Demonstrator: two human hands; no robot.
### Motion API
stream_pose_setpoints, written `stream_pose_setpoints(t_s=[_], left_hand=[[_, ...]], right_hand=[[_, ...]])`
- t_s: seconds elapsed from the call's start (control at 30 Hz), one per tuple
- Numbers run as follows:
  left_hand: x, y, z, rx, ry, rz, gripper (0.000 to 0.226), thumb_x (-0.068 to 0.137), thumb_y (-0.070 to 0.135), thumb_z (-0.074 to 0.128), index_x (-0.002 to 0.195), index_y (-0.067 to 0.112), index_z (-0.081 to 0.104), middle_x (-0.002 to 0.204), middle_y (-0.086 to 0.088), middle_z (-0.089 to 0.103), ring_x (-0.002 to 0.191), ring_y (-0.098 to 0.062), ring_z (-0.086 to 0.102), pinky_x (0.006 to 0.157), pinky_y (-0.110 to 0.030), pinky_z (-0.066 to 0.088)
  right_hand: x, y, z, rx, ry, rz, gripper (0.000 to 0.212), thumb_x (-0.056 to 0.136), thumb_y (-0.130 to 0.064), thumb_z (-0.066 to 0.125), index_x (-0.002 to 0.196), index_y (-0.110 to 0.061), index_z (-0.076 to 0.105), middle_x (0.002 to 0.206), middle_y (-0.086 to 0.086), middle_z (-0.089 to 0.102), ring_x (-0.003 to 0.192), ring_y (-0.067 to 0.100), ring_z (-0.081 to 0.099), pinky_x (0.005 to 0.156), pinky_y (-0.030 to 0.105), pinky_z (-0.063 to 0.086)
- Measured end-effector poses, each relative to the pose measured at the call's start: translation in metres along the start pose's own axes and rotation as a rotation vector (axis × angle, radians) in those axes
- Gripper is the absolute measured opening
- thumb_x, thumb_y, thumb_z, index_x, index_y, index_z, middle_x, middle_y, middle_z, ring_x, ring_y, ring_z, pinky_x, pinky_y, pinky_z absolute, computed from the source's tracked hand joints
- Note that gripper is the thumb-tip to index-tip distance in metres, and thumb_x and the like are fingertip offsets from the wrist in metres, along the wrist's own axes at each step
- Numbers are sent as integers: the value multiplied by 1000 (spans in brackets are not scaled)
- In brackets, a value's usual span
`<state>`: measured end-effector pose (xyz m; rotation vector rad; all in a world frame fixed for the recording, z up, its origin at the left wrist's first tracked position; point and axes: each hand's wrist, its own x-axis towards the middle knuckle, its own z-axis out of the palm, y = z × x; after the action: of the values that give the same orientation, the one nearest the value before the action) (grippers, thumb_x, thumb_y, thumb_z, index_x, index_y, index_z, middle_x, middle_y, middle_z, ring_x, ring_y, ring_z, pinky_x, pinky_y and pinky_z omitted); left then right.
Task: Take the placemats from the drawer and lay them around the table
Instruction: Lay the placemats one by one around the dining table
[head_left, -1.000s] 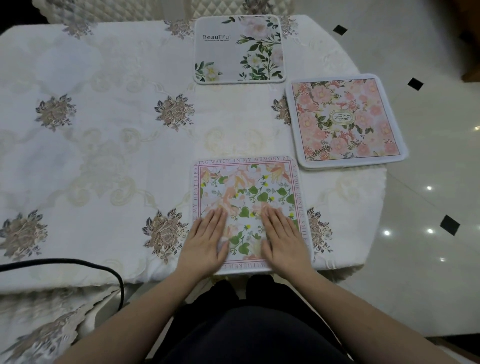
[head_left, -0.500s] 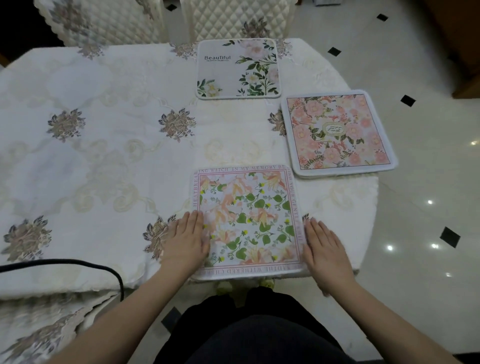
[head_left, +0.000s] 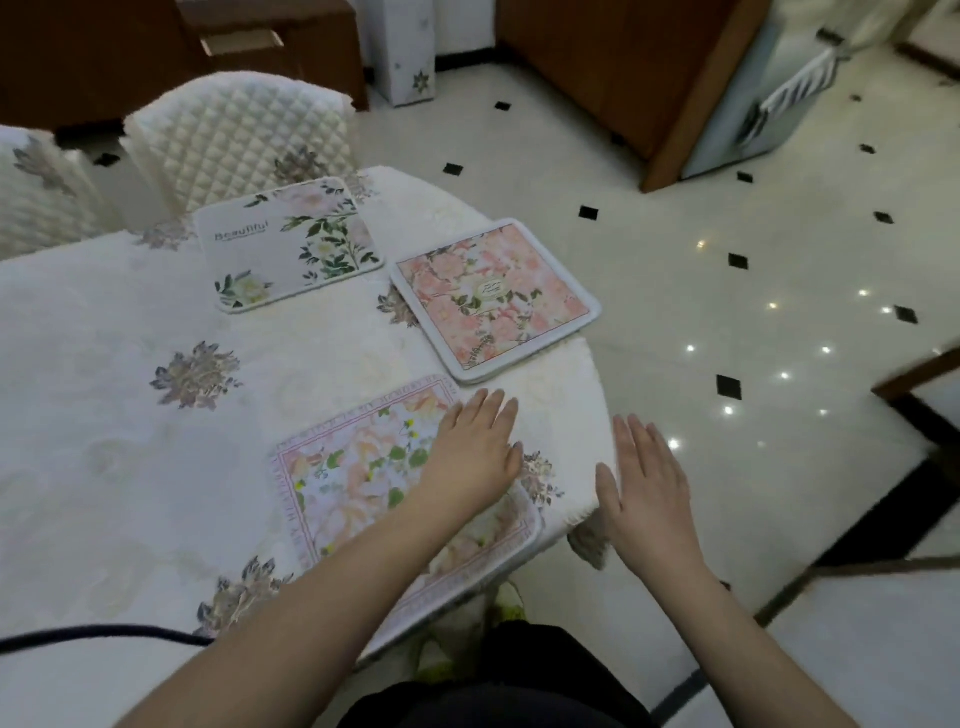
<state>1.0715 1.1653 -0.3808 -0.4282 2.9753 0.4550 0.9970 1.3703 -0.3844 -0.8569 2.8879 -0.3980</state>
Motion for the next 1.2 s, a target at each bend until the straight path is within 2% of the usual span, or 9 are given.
stream_pose_setpoints(t_s=[0.1, 0.27, 0.5, 0.77, 0.97, 1.2], left_hand=[[16, 28, -12, 37, -13, 105, 63, 104, 45, 28, 158, 18, 12, 166, -3, 9, 153, -21, 3, 122, -42, 4], [31, 71, -30, 55, 1, 181, 64, 103, 48, 28, 158, 19, 14, 166, -1, 8, 153, -21, 1, 122, -42, 3], [60, 134, -29, 51, -4, 339, 64, 102, 49, 28, 158, 22, 11, 166, 1, 7, 153, -17, 0, 123, -40, 2], [98, 204, -7, 71, -37, 355, 65, 102, 50, 28, 158, 22, 12, 166, 2, 12, 153, -16, 3, 122, -38, 3], [132, 239, 4, 157, -35, 436, 84, 84, 62, -1, 158, 26, 10, 166, 6, 10, 152, -12, 1, 122, -37, -2], [158, 255, 10, 164, -10, 377, 86, 83, 63, -4, 158, 25, 11, 166, 5, 11, 153, -13, 1, 123, -37, -1]], right_hand=[[-12, 17, -22, 10, 54, 103, 74, 91, -55, 4, 156, -19, 13, 163, 2, 14, 150, 17, 5, 120, 36, 4], [-24, 53, -50, -34, 123, 238, 74, 91, -54, 4, 156, -19, 15, 163, 2, 16, 150, 19, 8, 120, 37, 8], [-30, 106, -69, -43, 152, 371, 75, 90, -56, 1, 156, -21, 13, 163, 0, 15, 150, 19, 8, 119, 37, 9], [-24, 173, -78, -29, 137, 411, 75, 90, -55, -1, 156, -22, 11, 163, -2, 13, 150, 17, 6, 119, 33, 6], [-9, 209, -90, -10, 111, 393, 76, 89, -54, -4, 156, -22, 6, 164, -4, 6, 151, 15, 0, 121, 36, 5], [12, 241, -98, -37, 100, 383, 77, 88, -53, -6, 156, -21, 6, 164, -3, 5, 151, 15, 0, 121, 35, 2]])
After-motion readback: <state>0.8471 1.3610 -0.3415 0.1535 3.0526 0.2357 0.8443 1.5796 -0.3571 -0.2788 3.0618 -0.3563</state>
